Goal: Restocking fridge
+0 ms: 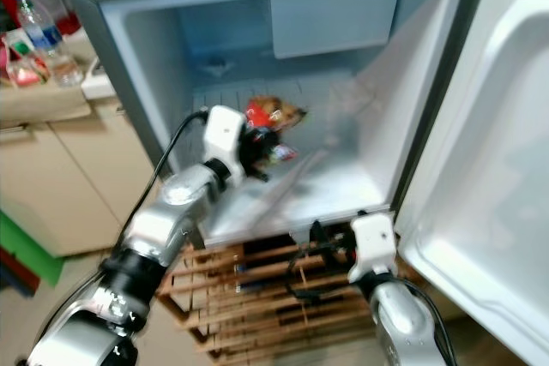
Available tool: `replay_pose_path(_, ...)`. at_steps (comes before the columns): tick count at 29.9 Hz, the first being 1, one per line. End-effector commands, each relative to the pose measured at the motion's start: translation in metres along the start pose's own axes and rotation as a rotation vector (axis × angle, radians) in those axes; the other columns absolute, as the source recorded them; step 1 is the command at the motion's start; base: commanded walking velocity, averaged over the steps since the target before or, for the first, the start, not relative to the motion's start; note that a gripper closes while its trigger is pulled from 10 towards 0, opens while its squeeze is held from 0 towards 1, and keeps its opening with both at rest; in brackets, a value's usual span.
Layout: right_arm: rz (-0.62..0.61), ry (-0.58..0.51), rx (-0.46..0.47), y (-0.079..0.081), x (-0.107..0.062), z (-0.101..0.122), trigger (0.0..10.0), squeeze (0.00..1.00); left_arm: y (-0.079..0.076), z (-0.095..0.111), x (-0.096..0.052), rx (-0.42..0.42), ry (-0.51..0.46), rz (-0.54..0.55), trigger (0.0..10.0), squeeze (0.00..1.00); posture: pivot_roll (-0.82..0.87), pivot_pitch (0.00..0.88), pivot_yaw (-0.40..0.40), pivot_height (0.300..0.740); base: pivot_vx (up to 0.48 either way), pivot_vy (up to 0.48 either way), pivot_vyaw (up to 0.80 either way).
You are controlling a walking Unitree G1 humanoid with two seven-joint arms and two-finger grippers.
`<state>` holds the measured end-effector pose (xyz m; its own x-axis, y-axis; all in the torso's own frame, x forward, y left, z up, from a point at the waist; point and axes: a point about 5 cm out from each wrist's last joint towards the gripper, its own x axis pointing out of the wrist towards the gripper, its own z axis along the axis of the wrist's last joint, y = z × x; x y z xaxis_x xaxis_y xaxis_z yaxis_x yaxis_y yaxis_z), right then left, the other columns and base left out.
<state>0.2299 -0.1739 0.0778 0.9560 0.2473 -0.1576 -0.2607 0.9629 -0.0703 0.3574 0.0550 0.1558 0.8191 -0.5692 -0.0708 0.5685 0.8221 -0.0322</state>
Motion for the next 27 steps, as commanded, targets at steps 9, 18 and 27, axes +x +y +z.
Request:
replay_pose_path(9,0.016,0.011,0.011,0.007,-0.012,0.000,10.0,0.00,0.023,-0.032,0.002,-0.168,0.291,0.039,10.0,0.00,-0.25,0.000,0.119,0.740,0.000,0.000,0.00)
replay_pose_path(18,0.022,0.014,0.014,0.016,-0.027,0.005,10.0,0.00,0.005,-0.044,0.016,-0.278,0.272,0.150,10.0,0.00,-0.28,0.062,0.120,0.740,0.000,0.000,0.00)
replay_pose_path(27,0.012,0.037,-0.004,0.020,-0.052,0.012,10.0,0.00,-0.038,-0.037,0.036,-0.427,0.155,0.213,10.0,0.00,-0.36,0.143,0.127,0.740,0.000,0.000,0.00)
